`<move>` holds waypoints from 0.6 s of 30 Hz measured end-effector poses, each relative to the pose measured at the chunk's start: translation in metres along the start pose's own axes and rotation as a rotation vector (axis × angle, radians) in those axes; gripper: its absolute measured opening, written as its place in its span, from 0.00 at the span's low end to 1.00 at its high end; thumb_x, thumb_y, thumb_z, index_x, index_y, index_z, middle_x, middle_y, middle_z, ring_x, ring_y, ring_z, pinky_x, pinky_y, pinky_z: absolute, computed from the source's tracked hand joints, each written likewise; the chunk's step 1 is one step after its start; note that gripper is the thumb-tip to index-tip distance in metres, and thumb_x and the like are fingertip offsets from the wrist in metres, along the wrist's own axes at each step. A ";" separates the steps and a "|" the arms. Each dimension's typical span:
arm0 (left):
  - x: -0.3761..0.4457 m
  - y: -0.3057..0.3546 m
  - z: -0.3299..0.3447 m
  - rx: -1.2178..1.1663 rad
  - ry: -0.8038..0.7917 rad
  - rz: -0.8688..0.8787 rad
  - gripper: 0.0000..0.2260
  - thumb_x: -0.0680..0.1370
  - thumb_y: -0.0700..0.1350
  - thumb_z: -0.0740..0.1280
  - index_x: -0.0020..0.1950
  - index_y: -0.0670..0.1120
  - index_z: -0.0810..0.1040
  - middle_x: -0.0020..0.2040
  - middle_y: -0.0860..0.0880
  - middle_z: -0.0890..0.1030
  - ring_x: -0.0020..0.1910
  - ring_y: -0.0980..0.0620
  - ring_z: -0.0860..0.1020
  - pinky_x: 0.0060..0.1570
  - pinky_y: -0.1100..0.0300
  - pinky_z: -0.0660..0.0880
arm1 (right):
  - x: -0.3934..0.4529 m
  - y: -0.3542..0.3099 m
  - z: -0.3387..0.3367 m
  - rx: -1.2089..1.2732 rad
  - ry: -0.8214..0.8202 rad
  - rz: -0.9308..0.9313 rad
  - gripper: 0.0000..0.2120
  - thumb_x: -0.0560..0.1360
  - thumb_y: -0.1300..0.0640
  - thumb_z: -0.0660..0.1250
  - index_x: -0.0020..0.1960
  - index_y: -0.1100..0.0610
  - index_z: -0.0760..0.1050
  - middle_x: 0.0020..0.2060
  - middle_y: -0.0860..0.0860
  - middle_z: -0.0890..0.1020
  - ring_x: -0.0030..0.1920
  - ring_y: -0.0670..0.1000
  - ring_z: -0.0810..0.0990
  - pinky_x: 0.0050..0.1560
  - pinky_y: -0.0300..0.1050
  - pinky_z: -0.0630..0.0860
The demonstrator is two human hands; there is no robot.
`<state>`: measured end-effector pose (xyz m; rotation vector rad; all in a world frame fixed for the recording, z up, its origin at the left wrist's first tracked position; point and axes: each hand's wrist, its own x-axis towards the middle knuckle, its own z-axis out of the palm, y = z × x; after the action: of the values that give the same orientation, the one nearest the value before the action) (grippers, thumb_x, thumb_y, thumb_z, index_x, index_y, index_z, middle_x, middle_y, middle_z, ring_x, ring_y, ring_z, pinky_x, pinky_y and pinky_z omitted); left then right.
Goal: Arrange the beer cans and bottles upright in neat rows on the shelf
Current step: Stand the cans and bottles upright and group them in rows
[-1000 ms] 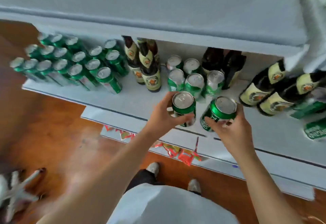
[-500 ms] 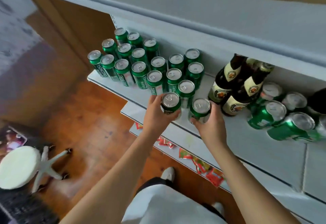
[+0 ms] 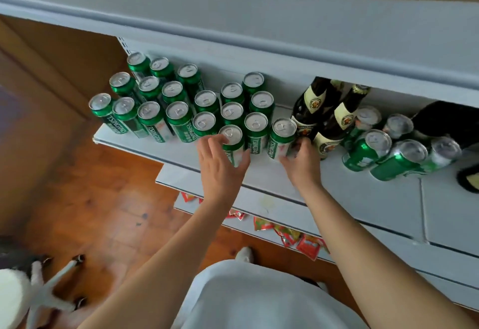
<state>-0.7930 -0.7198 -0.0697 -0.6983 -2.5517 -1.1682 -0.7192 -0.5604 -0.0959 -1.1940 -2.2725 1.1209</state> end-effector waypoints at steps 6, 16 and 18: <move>-0.012 0.106 0.029 -0.291 -0.193 0.497 0.09 0.76 0.41 0.66 0.53 0.42 0.70 0.49 0.47 0.71 0.42 0.53 0.72 0.36 0.63 0.70 | -0.037 0.020 -0.101 -0.065 0.394 -0.105 0.06 0.76 0.56 0.63 0.52 0.54 0.76 0.44 0.48 0.81 0.43 0.48 0.79 0.40 0.47 0.77; -0.121 0.286 0.155 -0.449 -0.777 0.664 0.14 0.77 0.43 0.66 0.62 0.47 0.74 0.55 0.51 0.75 0.51 0.54 0.76 0.48 0.51 0.78 | -0.064 0.209 -0.338 -0.156 0.902 0.258 0.22 0.73 0.55 0.69 0.65 0.60 0.70 0.58 0.57 0.74 0.58 0.59 0.74 0.56 0.58 0.75; -0.143 0.322 0.186 -0.428 -0.886 0.681 0.16 0.77 0.44 0.66 0.65 0.47 0.73 0.58 0.49 0.75 0.56 0.52 0.76 0.53 0.50 0.77 | -0.063 0.259 -0.384 -0.199 0.911 0.343 0.32 0.70 0.53 0.72 0.69 0.65 0.66 0.60 0.61 0.72 0.61 0.62 0.70 0.59 0.59 0.72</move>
<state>-0.5087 -0.4418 -0.0417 -2.3939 -2.2034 -1.3116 -0.3113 -0.3367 -0.0493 -1.7499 -1.5157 0.2912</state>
